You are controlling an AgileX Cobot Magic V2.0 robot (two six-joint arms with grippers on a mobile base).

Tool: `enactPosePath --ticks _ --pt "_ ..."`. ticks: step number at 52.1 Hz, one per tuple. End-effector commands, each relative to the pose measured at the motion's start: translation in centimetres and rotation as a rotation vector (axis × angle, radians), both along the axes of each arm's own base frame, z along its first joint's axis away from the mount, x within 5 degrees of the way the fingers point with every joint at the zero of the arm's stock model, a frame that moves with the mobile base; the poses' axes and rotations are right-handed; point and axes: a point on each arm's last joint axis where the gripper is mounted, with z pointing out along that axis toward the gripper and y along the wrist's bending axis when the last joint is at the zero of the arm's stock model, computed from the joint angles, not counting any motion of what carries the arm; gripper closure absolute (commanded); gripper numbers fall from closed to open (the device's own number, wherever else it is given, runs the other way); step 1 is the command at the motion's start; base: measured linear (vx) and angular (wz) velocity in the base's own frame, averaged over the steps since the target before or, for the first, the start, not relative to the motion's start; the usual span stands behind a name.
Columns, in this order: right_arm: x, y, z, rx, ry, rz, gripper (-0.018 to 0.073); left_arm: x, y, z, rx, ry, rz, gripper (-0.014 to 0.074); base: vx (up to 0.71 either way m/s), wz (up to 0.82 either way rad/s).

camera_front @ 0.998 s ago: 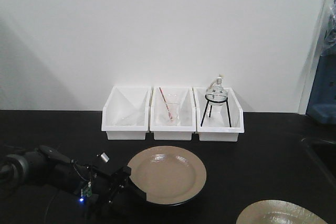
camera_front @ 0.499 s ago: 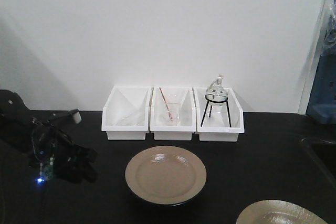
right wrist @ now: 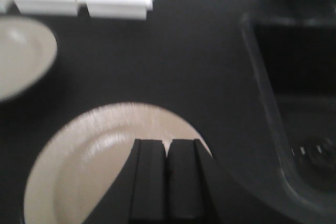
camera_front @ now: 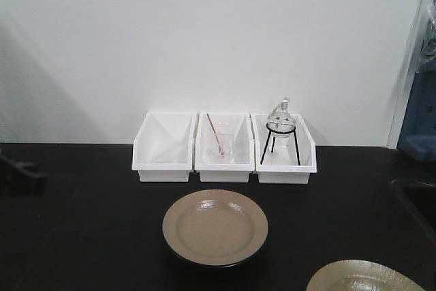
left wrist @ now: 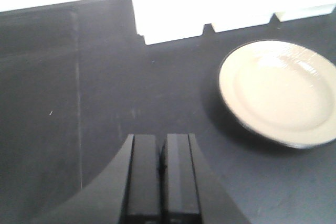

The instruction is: Arrange circular plates on left workspace

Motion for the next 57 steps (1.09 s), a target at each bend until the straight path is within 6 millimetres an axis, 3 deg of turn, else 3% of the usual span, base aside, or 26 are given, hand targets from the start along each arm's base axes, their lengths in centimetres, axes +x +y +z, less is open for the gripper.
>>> enactPosePath --ticks 1,13,21,28,41,49,57 --pt "1.2 0.0 2.7 -0.049 0.025 0.020 0.0541 -2.8 0.5 -0.8 -0.065 -0.152 0.052 0.0603 0.00 0.00" --pt "2.9 1.0 6.9 0.066 -0.004 0.076 0.0540 -8.1 1.4 -5.7 -0.088 -0.231 0.105 0.0603 0.00 0.00" --pt "3.0 1.6 7.4 0.186 -0.008 0.167 0.0540 -9.5 1.6 -7.3 -0.082 -0.221 0.107 0.0603 0.00 0.00" --pt "2.9 0.5 7.6 0.259 -0.018 0.185 0.0540 -9.9 1.7 -8.4 -0.077 -0.198 0.109 0.0603 0.00 0.00" --pt "5.1 -4.2 5.9 0.468 0.009 0.035 0.0540 -9.8 1.7 -8.1 -0.079 -0.231 0.114 0.0603 0.00 0.00" --pt "6.9 -6.3 3.3 0.657 0.122 0.018 0.0540 -9.7 1.8 -7.9 -0.081 -0.259 0.120 0.0603 0.00 0.00" --pt "8.1 -8.8 0.7 0.704 0.202 -0.055 0.0512 -9.6 1.8 -7.5 -0.075 -0.300 0.126 0.0603 0.00 0.00"
